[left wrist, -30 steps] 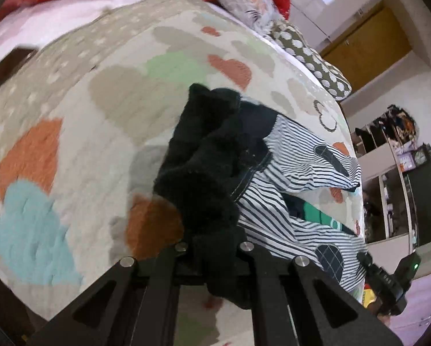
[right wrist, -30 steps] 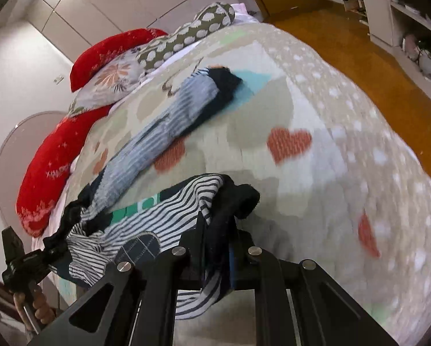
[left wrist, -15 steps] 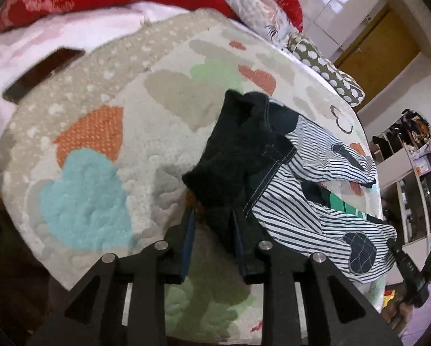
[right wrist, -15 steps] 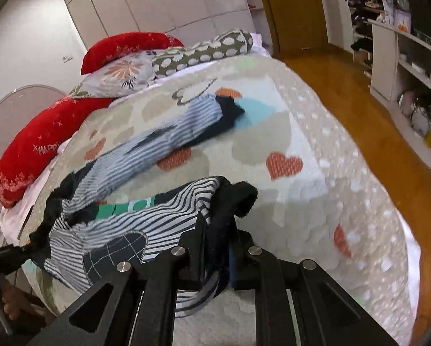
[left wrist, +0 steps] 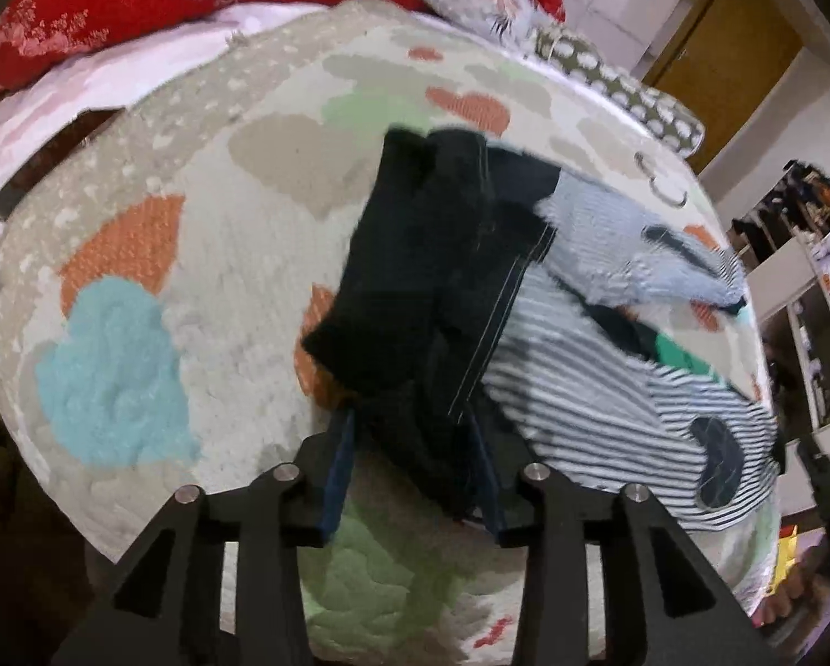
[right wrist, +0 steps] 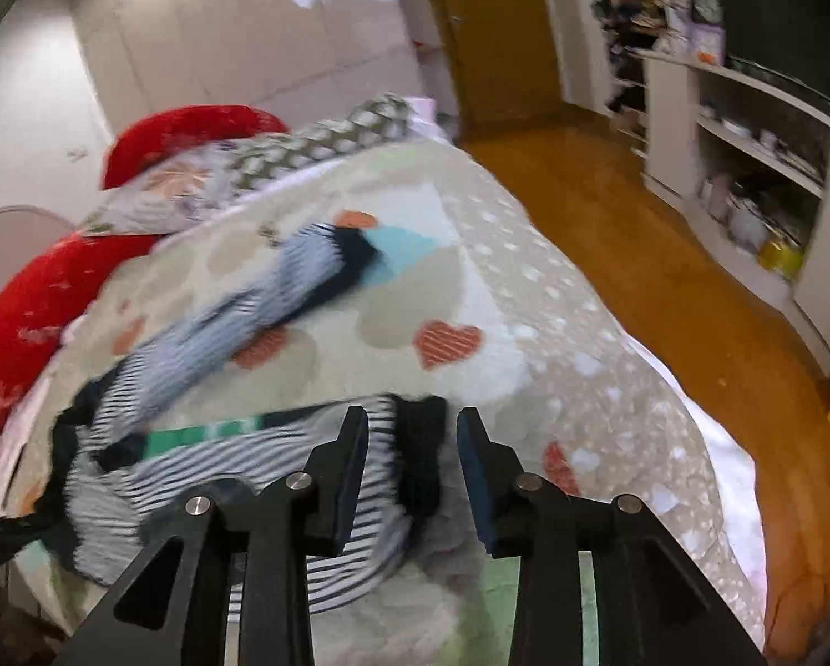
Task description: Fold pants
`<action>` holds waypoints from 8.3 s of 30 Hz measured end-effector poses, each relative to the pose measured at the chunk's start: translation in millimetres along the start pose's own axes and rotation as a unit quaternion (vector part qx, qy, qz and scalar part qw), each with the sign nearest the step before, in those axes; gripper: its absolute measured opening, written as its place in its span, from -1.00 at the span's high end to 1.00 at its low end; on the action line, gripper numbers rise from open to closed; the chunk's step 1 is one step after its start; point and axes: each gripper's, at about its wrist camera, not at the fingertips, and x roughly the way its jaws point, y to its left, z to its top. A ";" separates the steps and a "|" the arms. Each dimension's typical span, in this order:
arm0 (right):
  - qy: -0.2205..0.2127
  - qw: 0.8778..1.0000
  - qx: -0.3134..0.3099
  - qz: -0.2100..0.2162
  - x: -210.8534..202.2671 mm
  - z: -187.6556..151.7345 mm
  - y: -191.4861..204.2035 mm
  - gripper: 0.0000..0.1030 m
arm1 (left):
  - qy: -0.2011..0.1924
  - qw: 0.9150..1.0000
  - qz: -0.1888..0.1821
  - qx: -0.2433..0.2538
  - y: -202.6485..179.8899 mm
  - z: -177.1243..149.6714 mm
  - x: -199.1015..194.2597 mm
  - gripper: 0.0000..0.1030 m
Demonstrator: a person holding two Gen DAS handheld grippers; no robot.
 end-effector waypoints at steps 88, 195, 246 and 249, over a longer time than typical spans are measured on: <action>0.050 0.993 -0.056 0.089 -4.3 -7.5 2.5 0.02 | -0.053 0.983 -0.074 0.159 -16.0 -8.5 -65.2 0.35; 0.036 0.982 0.103 0.156 6.7 -35.6 -53.8 -0.17 | 0.007 0.974 -0.132 0.185 -162.4 42.8 -35.8 -0.43; 0.069 0.967 -0.153 0.190 3.0 -20.1 125.9 0.66 | -0.038 0.989 -0.141 0.024 -67.2 14.4 -23.5 -0.15; 0.097 0.967 -0.140 0.187 34.2 -17.3 137.4 0.67 | -0.028 0.990 -0.137 0.017 -65.1 5.5 -17.8 -0.15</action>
